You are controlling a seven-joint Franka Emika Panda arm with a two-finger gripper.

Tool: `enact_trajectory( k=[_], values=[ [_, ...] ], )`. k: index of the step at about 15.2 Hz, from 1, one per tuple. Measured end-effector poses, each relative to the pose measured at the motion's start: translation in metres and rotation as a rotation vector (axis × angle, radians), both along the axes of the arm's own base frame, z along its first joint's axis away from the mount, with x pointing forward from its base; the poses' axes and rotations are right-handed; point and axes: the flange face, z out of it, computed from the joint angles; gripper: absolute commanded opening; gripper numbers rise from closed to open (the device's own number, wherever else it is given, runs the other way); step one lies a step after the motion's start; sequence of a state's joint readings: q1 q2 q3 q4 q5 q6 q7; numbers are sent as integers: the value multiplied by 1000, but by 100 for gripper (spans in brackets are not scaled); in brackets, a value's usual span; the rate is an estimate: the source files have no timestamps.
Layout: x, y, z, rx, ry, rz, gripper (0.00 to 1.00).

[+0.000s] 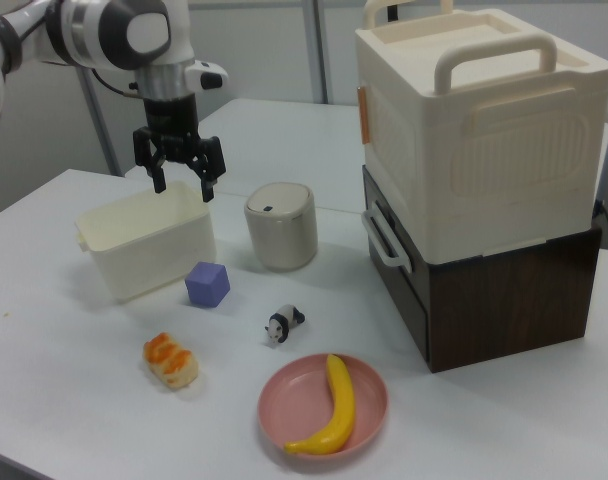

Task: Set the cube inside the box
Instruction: 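Move the open gripper down toward the purple cube, then lower the gripper around the purple cube and close on it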

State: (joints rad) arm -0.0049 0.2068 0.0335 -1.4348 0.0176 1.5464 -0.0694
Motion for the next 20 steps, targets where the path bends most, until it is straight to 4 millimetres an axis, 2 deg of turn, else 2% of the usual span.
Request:
enact_trajectory(
  k=[2, 4, 8, 12, 17, 20],
  values=[
    [9, 4, -14, 21, -5, 2, 100],
    [18, 8, -36, 31, 0, 18, 100],
    [40, 27, -90, 44, 0, 95, 100],
    [60, 37, -151, 67, 7, 163, 100],
    [67, 62, -182, 121, -6, 173, 100],
    [67, 63, -195, 119, -18, 171, 100]
  ],
)
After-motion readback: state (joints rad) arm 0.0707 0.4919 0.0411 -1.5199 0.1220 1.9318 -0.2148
